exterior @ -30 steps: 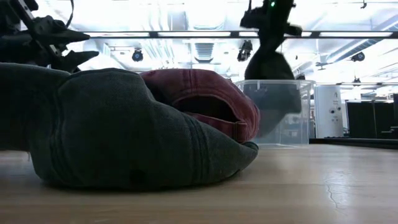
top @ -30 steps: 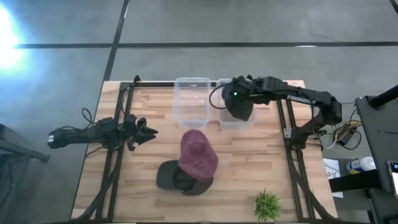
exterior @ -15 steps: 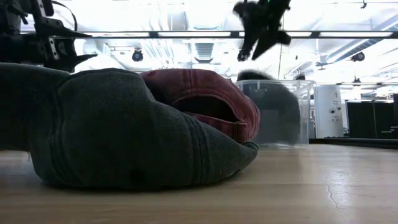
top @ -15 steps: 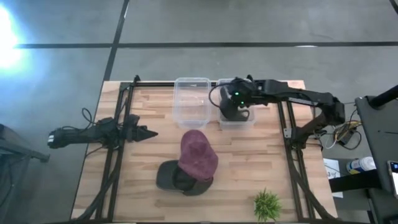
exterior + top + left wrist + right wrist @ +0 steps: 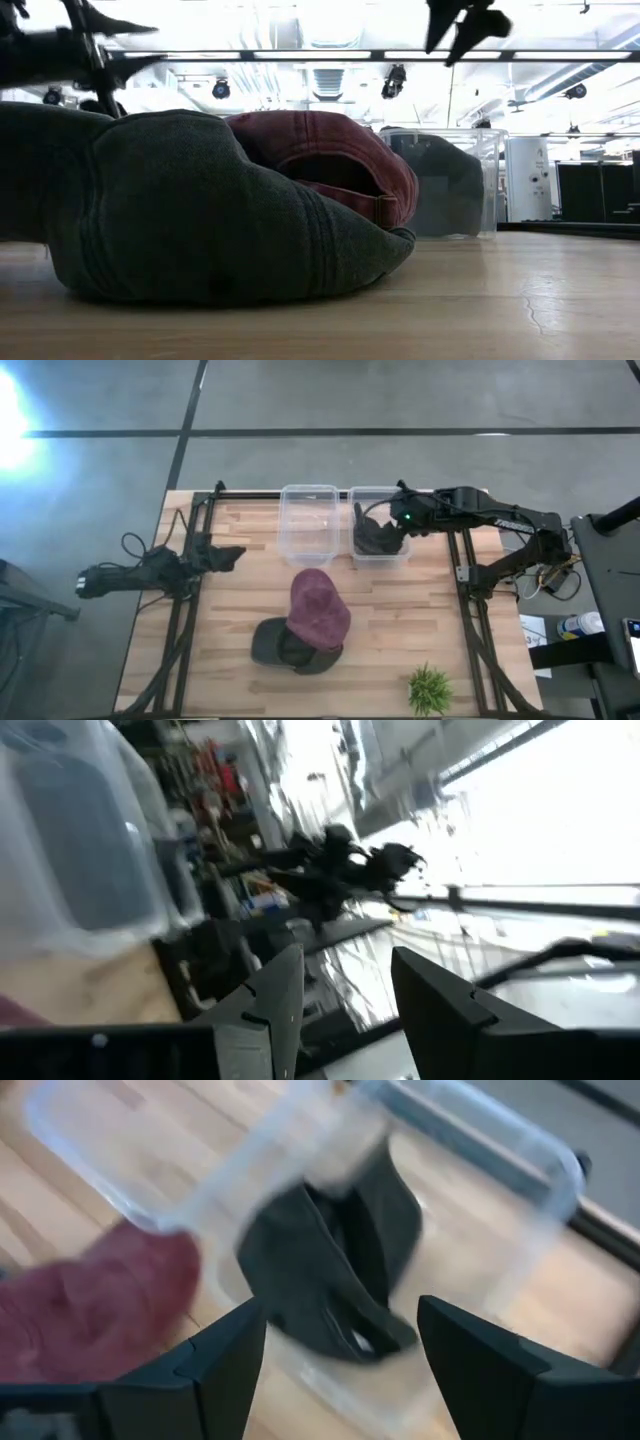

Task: Pick & Place hat
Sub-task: Put the dark red cap into the left transparent bin

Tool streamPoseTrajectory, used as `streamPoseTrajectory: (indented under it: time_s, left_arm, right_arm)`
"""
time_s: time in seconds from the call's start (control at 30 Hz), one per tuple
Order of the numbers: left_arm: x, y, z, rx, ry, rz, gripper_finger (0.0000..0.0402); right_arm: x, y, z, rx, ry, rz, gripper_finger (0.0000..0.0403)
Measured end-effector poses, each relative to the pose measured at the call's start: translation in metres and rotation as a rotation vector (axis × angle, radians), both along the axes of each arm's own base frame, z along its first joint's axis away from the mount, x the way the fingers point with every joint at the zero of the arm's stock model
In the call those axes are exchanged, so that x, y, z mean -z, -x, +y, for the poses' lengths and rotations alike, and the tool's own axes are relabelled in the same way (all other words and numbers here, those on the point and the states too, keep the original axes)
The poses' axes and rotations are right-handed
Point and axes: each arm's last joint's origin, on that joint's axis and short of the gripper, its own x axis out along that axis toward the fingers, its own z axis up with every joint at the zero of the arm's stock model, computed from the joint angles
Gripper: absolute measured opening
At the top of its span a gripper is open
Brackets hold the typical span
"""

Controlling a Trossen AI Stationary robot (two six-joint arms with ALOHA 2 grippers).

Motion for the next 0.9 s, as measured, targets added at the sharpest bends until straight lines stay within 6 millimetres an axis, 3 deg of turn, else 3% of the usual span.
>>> streamPoseTrajectory:
  time_s: [0.07, 0.17, 0.37, 0.5, 0.63, 0.9]
  left_arm:
    - [-0.015, -0.001, -0.001, 0.041, -0.019, 0.027, 0.0147]
    - [-0.034, -0.01, -0.005, 0.134, -0.079, 0.211, 0.0141]
    - [-0.062, -0.051, -0.018, 0.332, -0.233, 0.657, 0.0136]
    - [-0.066, -0.086, -0.037, 0.409, -0.29, 0.896, 0.0136]
    - [-0.055, -0.117, -0.056, 0.366, -0.237, 1.11, 0.0136]
    - [-0.048, -0.163, -0.081, 0.237, -0.083, 1.206, 0.0136]
  right_arm:
    - [0.002, 0.007, 0.003, 0.022, -0.022, 0.042, 0.0258]
    - [0.004, 0.015, 0.008, 0.054, -0.05, 0.1, 0.0259]
    - [0.003, 0.031, 0.012, 0.068, -0.064, 0.174, 0.026]
    - [0.0, 0.045, 0.013, 0.067, -0.066, 0.208, 0.026]
    - [-0.004, 0.057, 0.014, 0.059, -0.055, 0.181, 0.026]
    - [-0.009, 0.089, 0.016, 0.033, 0.028, 0.137, 0.026]
